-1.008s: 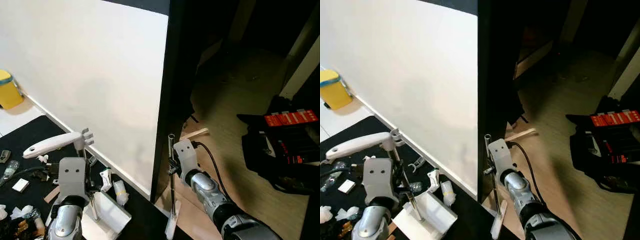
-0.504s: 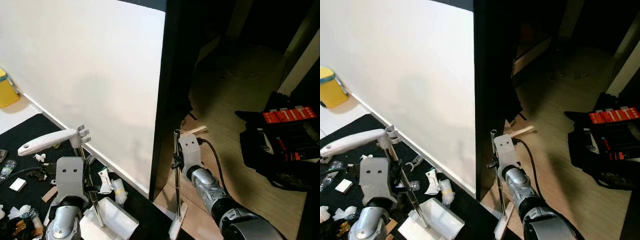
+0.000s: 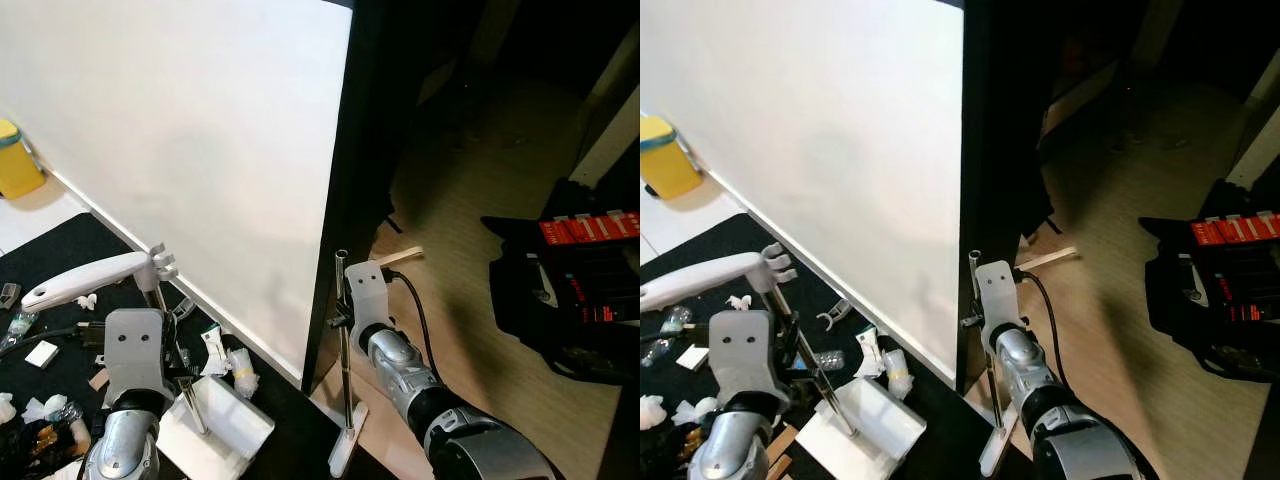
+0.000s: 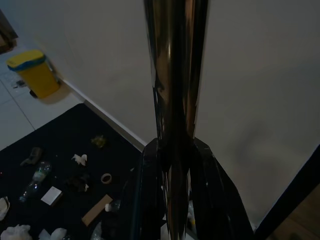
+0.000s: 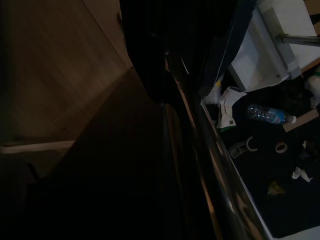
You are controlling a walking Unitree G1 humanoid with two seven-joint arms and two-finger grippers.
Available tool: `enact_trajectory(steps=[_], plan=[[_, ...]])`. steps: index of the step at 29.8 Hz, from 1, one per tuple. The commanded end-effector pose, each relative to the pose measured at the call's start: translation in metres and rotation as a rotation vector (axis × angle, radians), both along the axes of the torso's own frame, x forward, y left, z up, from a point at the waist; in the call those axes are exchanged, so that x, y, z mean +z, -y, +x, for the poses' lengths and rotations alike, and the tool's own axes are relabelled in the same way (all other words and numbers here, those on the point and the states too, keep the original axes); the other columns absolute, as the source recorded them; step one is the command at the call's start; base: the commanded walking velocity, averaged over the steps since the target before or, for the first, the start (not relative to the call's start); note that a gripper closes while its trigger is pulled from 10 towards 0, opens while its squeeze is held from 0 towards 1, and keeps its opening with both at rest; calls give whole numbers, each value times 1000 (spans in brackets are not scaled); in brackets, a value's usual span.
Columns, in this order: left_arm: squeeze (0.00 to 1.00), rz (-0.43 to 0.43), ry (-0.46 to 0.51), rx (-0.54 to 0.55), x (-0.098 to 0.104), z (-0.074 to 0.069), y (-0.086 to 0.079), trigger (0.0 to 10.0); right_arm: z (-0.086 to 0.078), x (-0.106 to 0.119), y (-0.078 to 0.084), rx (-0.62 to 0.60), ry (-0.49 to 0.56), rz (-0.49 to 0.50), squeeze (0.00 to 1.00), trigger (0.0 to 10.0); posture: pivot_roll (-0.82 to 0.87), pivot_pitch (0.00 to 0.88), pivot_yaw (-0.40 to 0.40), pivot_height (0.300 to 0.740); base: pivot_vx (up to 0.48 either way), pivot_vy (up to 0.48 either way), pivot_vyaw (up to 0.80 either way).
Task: Sweep floor
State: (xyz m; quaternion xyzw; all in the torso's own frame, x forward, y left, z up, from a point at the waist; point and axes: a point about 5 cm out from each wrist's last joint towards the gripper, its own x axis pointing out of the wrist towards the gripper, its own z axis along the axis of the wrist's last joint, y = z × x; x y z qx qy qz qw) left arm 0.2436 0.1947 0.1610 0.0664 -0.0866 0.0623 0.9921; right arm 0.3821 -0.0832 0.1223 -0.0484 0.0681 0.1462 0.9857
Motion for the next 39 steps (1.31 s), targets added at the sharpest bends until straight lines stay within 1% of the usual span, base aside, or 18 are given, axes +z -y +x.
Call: enact_trajectory(steps=[1, 2, 5, 16, 21, 22, 24, 27, 30, 32, 39], plan=[[0, 0, 23, 18, 6, -6, 0, 10000, -6, -16, -1, 2, -78, -19, 0, 10000, 302, 366, -27, 740, 0, 0, 0], [0, 0, 22, 20, 6, -7, 0, 10000, -6, -17, -1, -7, -78, -37, 0, 10000, 305, 371, -27, 740, 0, 0, 0], [0, 0, 18, 25, 5, -9, -1, 10000, -6, -18, 0, -20, -89, -45, 0, 10000, 308, 372, -25, 740, 0, 0, 0], [0, 2, 7, 24, 7, -11, -1, 10000, -2, -13, 12, -96, -79, -27, 0, 10000, 307, 376, -21, 740, 0, 0, 0], [0, -3, -2, 20, 5, -10, 2, 10000, 2, -8, 35, -166, -54, -40, 0, 10000, 289, 376, -21, 740, 0, 0, 0], [0, -3, -2, 20, 5, -10, 2, 10000, 2, -8, 35, -166, -54, -40, 0, 10000, 289, 376, -21, 740, 0, 0, 0], [0, -5, -2, 15, 5, -9, 3, 10000, 3, -8, 43, -197, -52, -52, 0, 10000, 286, 371, -20, 740, 0, 0, 0], [0, -7, 0, 12, 6, -7, 4, 10000, 3, -9, 47, -208, -58, -51, 0, 10000, 281, 371, -18, 740, 0, 0, 0], [0, -7, 0, 11, 6, -7, 3, 10000, 2, -9, 46, -207, -60, -55, 0, 10000, 281, 370, -18, 740, 0, 0, 0], [0, -8, 0, 11, 6, -6, 3, 10000, 3, -7, 44, -207, -50, -40, 0, 10000, 287, 368, -18, 740, 0, 0, 0], [0, -6, 1, 12, 6, -6, 3, 10000, 2, -10, 41, -182, -63, -60, 0, 10000, 289, 365, -18, 740, 0, 0, 0]])
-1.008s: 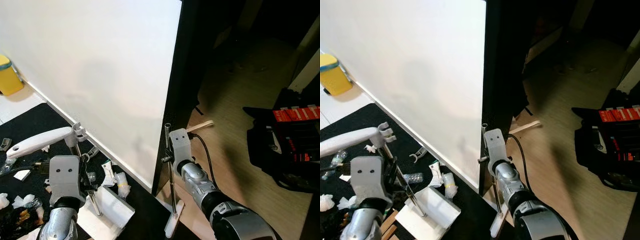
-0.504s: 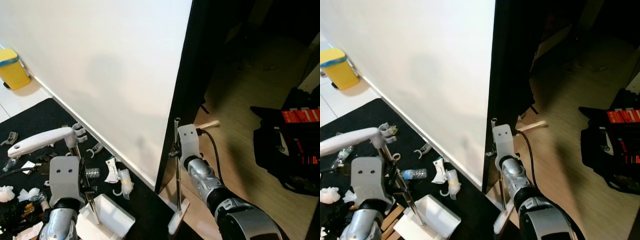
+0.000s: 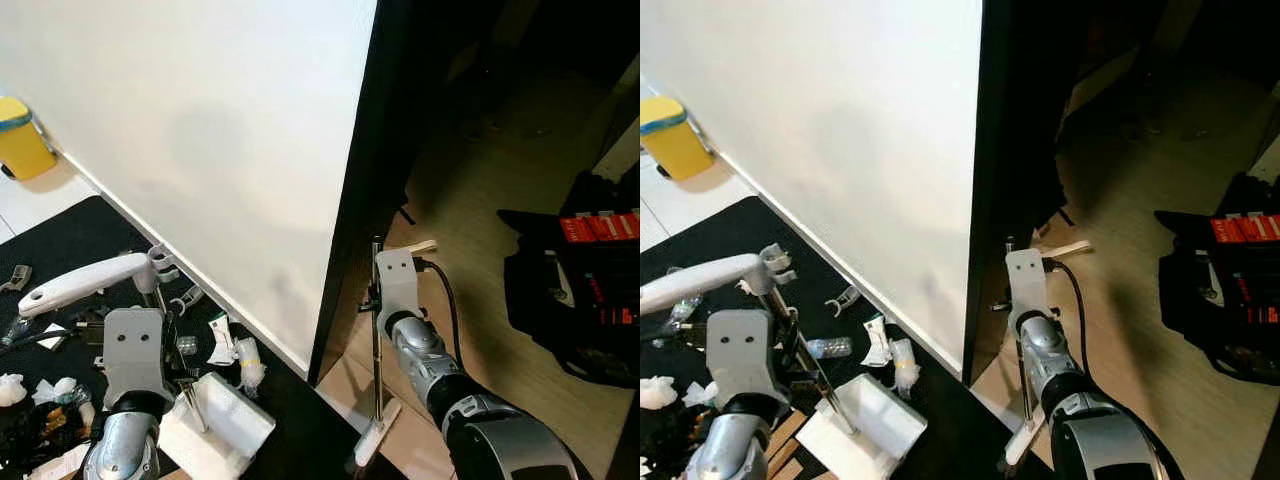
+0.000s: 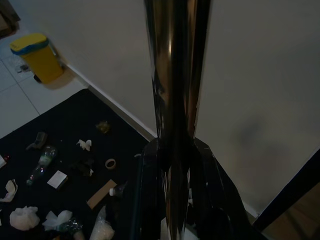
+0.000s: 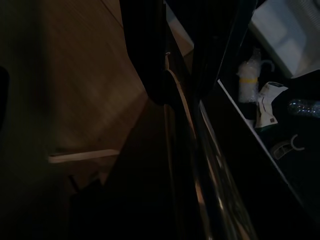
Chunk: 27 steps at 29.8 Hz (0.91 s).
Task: Sweep floor
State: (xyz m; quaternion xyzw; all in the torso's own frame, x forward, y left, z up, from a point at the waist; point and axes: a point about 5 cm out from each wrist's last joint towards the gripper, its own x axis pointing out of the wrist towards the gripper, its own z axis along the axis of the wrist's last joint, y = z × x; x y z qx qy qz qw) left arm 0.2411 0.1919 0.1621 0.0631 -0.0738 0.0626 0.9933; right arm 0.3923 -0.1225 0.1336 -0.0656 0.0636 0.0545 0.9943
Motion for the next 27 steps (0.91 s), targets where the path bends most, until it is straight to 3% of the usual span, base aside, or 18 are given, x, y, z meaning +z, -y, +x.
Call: enact_trajectory(steps=[1, 5, 17, 18, 25, 26, 27], plan=[[0, 3, 27, 11, 6, -3, 0, 10000, -9, -22, -1, 7, -90, -10, 0, 10000, 291, 366, -18, 740, 0, 0, 0], [0, 3, 30, 17, 6, -5, 0, 10000, -10, -23, -15, 47, -94, -21, 0, 10000, 298, 372, -19, 740, 0, 0, 0], [0, 4, 26, 25, 6, -7, -1, 10000, -10, -24, -19, 53, -105, -14, 0, 10000, 301, 376, -22, 740, 0, 0, 0], [0, 3, 26, 24, 6, -6, -1, 10000, -10, -23, -19, 57, -101, -8, 1000, 10000, 296, 375, -22, 740, 0, 0, 0], [0, -2, 28, 19, 5, -4, 0, 10000, -9, -22, -16, 49, -93, -15, 1000, 10000, 289, 371, -22, 740, 0, 0, 0], [0, -3, 28, 18, 5, -4, 1, 10000, -10, -23, -14, 42, -96, -25, 0, 10000, 288, 371, -21, 740, 0, 0, 0], [0, -3, 28, 18, 5, -4, 1, 10000, -10, -23, -14, 42, -96, -25, 0, 10000, 288, 371, -21, 740, 0, 0, 0]])
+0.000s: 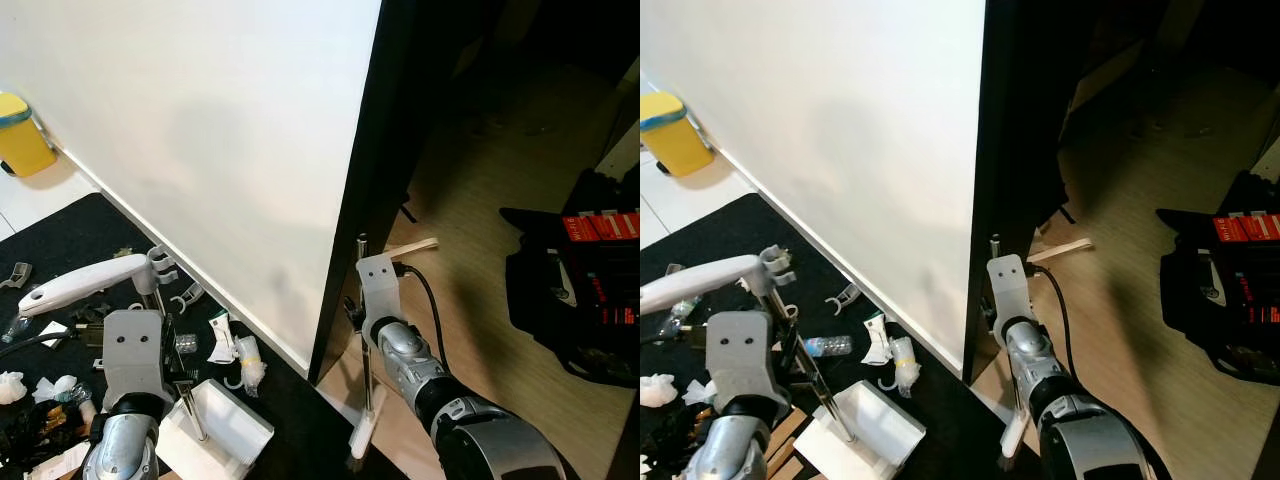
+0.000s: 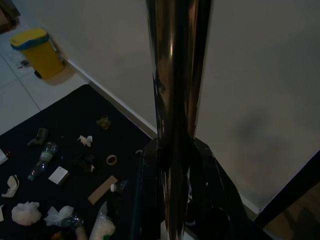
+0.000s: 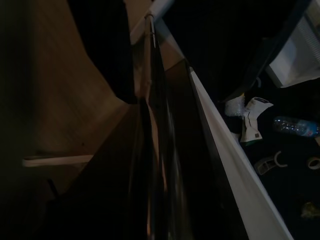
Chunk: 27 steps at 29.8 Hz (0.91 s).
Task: Sweep floor
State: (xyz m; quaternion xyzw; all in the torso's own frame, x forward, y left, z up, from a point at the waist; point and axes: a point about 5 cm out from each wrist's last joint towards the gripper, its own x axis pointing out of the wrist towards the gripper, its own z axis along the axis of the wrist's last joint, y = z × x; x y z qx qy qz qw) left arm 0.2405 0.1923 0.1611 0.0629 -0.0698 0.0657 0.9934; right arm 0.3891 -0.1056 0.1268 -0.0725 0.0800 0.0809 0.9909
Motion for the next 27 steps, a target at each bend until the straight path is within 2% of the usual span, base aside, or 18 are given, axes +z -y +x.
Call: enact_trajectory(steps=[1, 9, 15, 27], plan=[[0, -2, 36, 11, 6, -3, 1, 10000, -7, -17, 4, -11, -62, -13, 0, 10000, 289, 370, -21, 740, 0, 0, 0], [0, -2, 37, 12, 7, -2, 1, 10000, -8, -19, 3, -43, -55, -18, 0, 10000, 289, 371, -19, 740, 0, 0, 0], [0, -1, 37, 13, 7, -4, 0, 10000, -8, -17, 2, -126, -20, -63, 0, 10000, 299, 374, -18, 740, 0, 0, 0], [0, 2, 37, 18, 8, -5, 0, 10000, -11, -19, -11, -161, -27, -13, 0, 10000, 314, 376, -22, 740, 0, 0, 0]])
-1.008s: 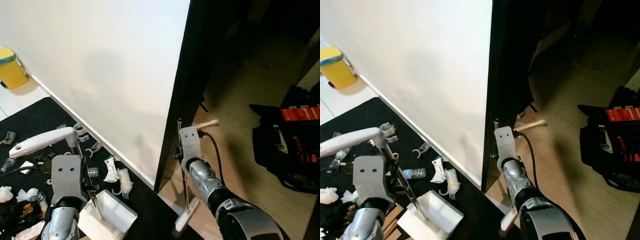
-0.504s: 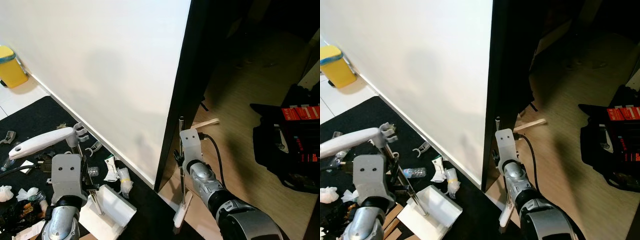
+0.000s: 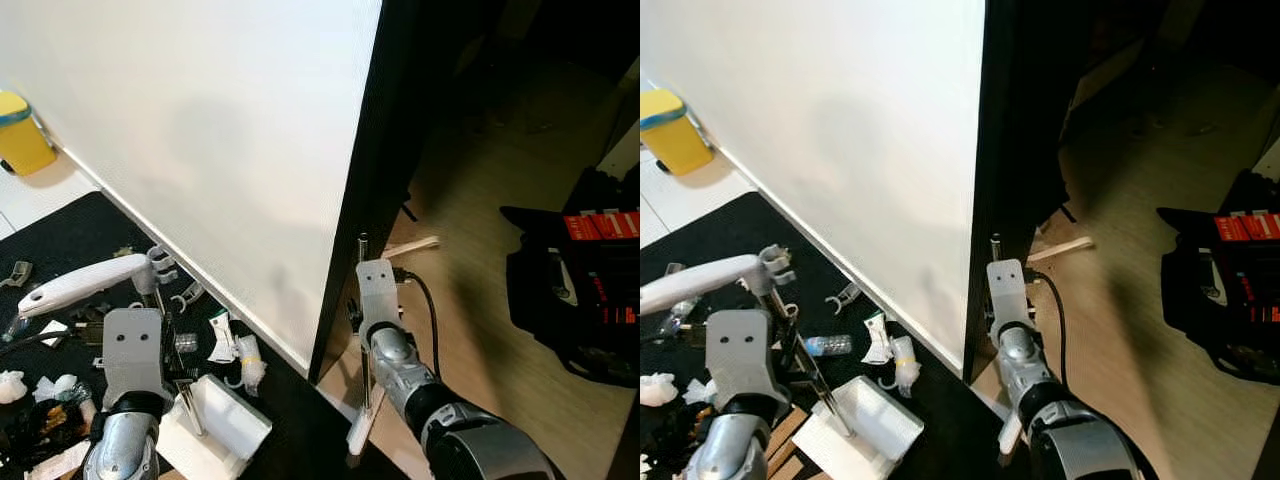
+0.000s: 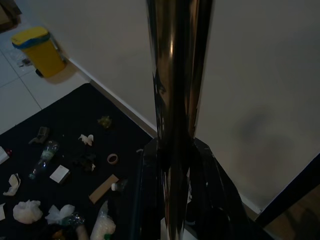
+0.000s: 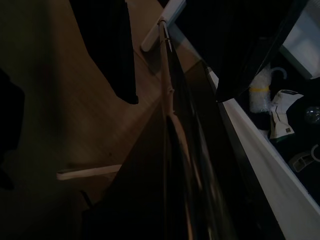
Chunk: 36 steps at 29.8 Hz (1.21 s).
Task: Sweep floor
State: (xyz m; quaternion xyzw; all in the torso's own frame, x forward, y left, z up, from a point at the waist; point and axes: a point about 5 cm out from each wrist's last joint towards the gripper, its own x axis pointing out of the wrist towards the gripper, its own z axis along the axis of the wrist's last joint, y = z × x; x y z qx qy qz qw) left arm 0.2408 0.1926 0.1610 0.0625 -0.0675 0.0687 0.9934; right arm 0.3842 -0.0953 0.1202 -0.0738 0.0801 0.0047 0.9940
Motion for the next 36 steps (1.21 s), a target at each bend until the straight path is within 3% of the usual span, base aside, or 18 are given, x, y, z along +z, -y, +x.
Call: enact_trajectory(steps=[1, 14, 36], plan=[[0, 4, 41, 12, 8, -6, 0, 10000, -6, -12, -1, -10, -38, 4, 0, 10000, 314, 376, -22, 740, 0, 0, 0], [0, 9, 43, 22, 10, -9, -1, 10000, -8, -9, -9, -88, -4, 72, 0, 10000, 345, 382, -24, 740, 0, 0, 0], [0, 20, 34, 45, 12, -18, -6, 10000, -4, 4, -16, -65, 69, 116, 0, 10000, 371, 406, -24, 740, 0, 0, 0]])
